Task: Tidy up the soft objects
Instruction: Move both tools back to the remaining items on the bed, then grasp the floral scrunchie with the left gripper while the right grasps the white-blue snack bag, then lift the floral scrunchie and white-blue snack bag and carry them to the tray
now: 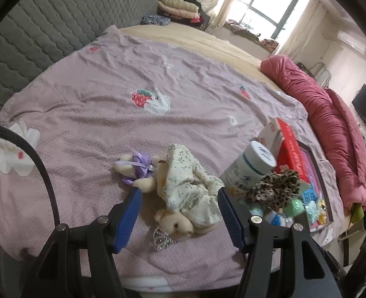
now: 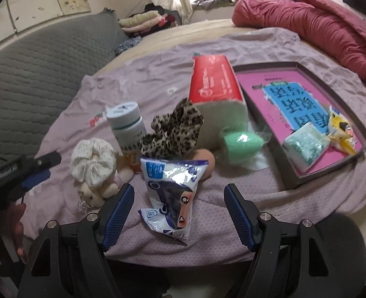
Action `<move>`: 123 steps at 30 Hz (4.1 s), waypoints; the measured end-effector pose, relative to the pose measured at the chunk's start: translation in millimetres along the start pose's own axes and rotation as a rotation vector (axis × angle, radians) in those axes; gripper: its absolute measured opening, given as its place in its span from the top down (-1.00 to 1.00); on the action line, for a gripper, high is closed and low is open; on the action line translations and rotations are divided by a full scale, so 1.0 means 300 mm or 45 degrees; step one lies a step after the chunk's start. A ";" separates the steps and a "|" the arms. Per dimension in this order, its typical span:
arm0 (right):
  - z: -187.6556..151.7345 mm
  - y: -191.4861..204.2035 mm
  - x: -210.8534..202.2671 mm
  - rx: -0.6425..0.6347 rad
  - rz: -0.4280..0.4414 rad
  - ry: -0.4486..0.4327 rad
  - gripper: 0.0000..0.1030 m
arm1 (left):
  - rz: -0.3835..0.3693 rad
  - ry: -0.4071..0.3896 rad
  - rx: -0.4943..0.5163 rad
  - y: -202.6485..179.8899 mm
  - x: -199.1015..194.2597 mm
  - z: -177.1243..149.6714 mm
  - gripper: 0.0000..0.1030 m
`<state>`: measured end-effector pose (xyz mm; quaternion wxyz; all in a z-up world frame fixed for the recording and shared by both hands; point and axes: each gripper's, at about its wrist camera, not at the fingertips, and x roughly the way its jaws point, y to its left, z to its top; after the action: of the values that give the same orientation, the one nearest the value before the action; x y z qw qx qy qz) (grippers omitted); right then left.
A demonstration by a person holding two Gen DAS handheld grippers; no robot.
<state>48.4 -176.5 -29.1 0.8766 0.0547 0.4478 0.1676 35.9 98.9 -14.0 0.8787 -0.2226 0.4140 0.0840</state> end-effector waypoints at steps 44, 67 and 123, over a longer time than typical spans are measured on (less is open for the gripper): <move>-0.024 -0.024 0.212 0.094 -0.030 0.132 -0.01 | -0.044 -0.002 -0.086 0.070 0.149 -0.009 0.89; 0.053 -0.097 0.038 0.109 0.044 -0.102 -0.01 | -0.225 -0.206 0.063 -0.080 -0.064 -0.027 0.89; 0.144 -0.825 -0.219 0.584 -0.330 -0.574 -0.01 | -0.493 -0.042 0.636 -1.117 0.140 -0.144 0.89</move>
<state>107.9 -428.6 -14.0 0.9323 0.2286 0.2721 -0.0667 144.2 -219.8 37.6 0.9124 -0.0733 0.3576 -0.1854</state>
